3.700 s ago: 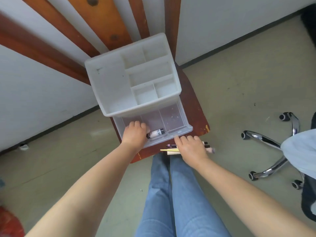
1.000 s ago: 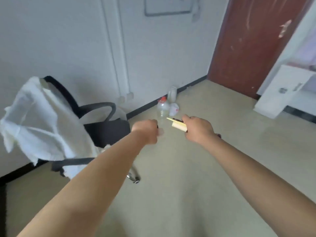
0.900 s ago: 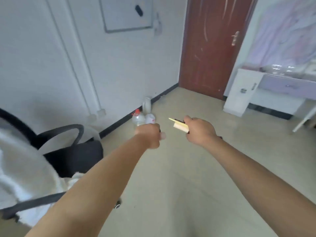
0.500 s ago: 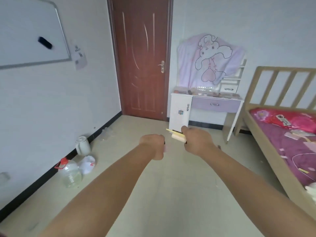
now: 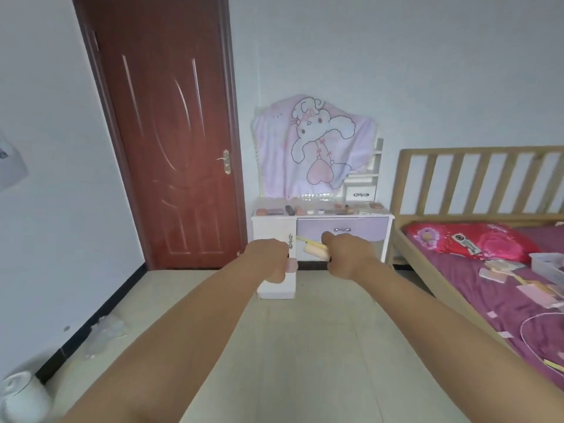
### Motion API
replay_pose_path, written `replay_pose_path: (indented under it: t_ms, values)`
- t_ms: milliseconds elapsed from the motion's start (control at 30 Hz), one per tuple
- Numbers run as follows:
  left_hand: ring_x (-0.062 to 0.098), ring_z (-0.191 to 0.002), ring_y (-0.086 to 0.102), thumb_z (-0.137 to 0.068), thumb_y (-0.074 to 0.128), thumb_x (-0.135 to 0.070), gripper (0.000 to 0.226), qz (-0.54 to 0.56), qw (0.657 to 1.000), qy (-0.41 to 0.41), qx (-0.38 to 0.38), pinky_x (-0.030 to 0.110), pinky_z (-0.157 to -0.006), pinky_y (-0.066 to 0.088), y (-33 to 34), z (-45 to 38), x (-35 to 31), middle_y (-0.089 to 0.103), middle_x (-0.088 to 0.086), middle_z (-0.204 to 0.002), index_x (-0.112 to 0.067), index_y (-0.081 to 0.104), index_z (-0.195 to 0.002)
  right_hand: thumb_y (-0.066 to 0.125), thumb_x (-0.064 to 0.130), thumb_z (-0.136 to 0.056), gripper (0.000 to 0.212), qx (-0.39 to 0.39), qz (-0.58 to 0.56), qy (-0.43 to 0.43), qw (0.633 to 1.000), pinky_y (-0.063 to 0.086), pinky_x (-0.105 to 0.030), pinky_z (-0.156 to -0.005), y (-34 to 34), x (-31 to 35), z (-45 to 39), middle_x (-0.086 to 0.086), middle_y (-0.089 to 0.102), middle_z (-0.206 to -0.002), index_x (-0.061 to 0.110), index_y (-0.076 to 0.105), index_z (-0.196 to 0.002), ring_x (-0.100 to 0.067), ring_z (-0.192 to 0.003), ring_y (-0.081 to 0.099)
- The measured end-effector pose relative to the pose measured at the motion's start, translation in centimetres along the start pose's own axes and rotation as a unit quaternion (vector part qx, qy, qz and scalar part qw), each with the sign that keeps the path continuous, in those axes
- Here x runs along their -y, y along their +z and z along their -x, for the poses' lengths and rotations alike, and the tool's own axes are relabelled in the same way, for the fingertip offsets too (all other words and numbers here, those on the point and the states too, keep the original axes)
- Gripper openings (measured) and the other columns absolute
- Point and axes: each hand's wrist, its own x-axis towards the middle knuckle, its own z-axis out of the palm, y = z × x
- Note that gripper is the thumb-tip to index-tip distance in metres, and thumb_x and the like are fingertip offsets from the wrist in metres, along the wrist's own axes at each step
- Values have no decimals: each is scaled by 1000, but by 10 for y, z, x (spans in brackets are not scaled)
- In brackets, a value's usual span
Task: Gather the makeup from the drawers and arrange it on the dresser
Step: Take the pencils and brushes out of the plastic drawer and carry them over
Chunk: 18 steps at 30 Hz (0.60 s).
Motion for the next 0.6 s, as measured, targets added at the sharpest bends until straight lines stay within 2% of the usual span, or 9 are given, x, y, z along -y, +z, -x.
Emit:
replay_pose_path:
  t_ms: [67, 133, 200, 233, 267, 333, 467, 533, 600]
  values:
    - [24, -84, 46, -86, 46, -10, 25, 0, 1000, 20, -9, 23, -51, 27, -10, -60, 4, 37, 0, -76, -9, 47, -110, 48, 8, -84, 36, 6, -7, 25, 1000, 35, -29, -65, 4, -25, -45, -12, 57, -110, 9, 40, -120, -31, -99, 56]
    - [23, -84, 44, -86, 46, -12, 15, 22, 999, 34, -19, 22, -50, 24, -19, -117, 3, 36, -1, -73, -12, 46, -102, 49, 7, -83, 40, 13, -7, 54, 998, 36, -28, -62, 8, -52, -88, -10, 56, -102, 9, 39, -122, -30, -96, 56]
    - [26, -91, 49, -86, 48, -11, 20, 31, 998, 45, -27, 21, -52, 27, -29, -173, 1, 47, 3, -89, -11, 49, -105, 49, 6, -83, 39, 11, -8, 82, 996, 35, -27, -59, 12, -82, -133, -10, 54, -97, 9, 40, -121, -28, -85, 51]
    - [28, -95, 51, -85, 48, -9, 23, 29, 998, 51, -33, 22, -54, 30, -33, -202, 0, 50, 6, -96, -11, 49, -107, 48, 6, -83, 38, 10, -9, 90, 996, 35, -27, -61, 15, -97, -158, -10, 56, -102, 10, 41, -120, -27, -84, 49]
    - [28, -94, 51, -84, 48, -8, 22, 29, 997, 55, -41, 22, -54, 31, -36, -232, 0, 51, 6, -93, -13, 49, -105, 48, 6, -83, 38, 8, -9, 93, 996, 36, -28, -64, 19, -112, -183, -10, 57, -108, 11, 41, -120, -27, -88, 51]
    - [23, -83, 47, -84, 47, -9, 17, 29, 997, 54, -56, 21, -51, 29, -43, -291, 2, 40, -2, -73, -15, 44, -99, 48, 6, -83, 36, -3, -6, 90, 996, 38, -29, -68, 28, -144, -237, -10, 57, -111, 11, 43, -119, -28, -100, 53]
    - [17, -72, 45, -83, 47, -7, 26, 18, 998, 26, -63, 20, -49, 27, -64, -404, 12, 34, -5, -69, -11, 49, -109, 50, 7, -82, 32, -4, 5, 84, 996, 36, -29, -64, 30, -201, -343, -7, 54, -90, 8, 44, -114, -28, -86, 51]
    - [19, -74, 44, -83, 47, -8, 23, 22, 997, 12, -70, 20, -48, 27, -75, -456, 20, 35, -4, -68, -14, 46, -105, 52, 14, -85, 30, -7, 6, 78, 997, 36, -30, -67, 27, -224, -394, -9, 56, -103, 8, 44, -114, -29, -89, 52]
    - [20, -74, 44, -83, 47, -9, 23, 27, 997, -1, -66, 21, -48, 27, -81, -504, 32, 35, -3, -69, -13, 42, -104, 54, 15, -84, 28, -8, -2, 78, 997, 35, -30, -67, 27, -243, -446, -11, 56, -107, 10, 44, -110, -29, -90, 52]
